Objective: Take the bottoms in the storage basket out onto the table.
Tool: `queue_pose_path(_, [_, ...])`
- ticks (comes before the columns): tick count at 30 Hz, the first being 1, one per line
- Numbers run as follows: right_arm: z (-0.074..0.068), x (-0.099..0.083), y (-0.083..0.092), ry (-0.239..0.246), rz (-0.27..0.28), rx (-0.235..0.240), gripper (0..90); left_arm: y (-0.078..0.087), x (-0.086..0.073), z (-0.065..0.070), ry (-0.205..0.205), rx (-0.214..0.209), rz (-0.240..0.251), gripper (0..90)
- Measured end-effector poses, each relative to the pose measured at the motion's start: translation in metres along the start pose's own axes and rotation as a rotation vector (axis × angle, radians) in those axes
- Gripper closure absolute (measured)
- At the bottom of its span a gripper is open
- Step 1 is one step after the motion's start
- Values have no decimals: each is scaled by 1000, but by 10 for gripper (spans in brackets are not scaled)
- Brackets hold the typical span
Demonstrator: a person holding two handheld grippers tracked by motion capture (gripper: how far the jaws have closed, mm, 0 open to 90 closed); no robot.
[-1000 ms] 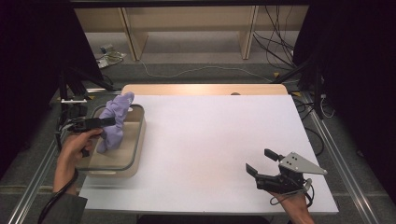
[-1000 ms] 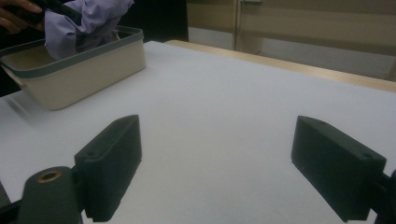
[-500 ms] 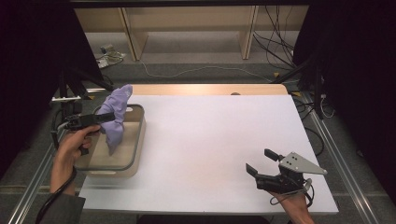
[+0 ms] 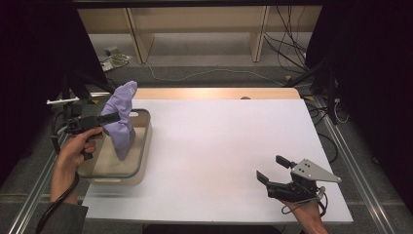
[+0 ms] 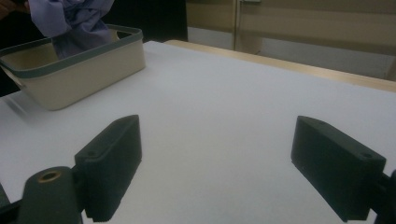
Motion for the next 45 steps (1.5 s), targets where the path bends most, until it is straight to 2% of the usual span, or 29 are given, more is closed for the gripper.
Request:
queue_pose_path(7, [0, 0, 0, -2, 2, -1, 172, 1, 3, 7, 0, -33, 19, 587])
queue_pose_path(14, [0, 0, 0, 1, 0, 1, 172, 1, 6, 17, -18, -63, 21, 587])
queue_pose_path(20, [0, 0, 0, 0, 0, 1, 172, 0, 8, 25, -9, -113, 39, 587])
queue_pose_path(39, [0, 0, 0, 2, 0, 1, 174, -6, 11, 50, -14, -213, 62, 587])
queue_pose_path(45, [0, 0, 0, 1, 0, 1, 174, -6, 12, 58, -5, -264, 76, 587])
Point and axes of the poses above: each handheld gripper's, and its own axes: y roughly backward along the jaws, x roughly out of its top, z roughly to its right, the point moved 6 cm from there along -y, roughly forward along the jaws, and after that the axes turned 12 degrees about -x, right-handed, at the moved point
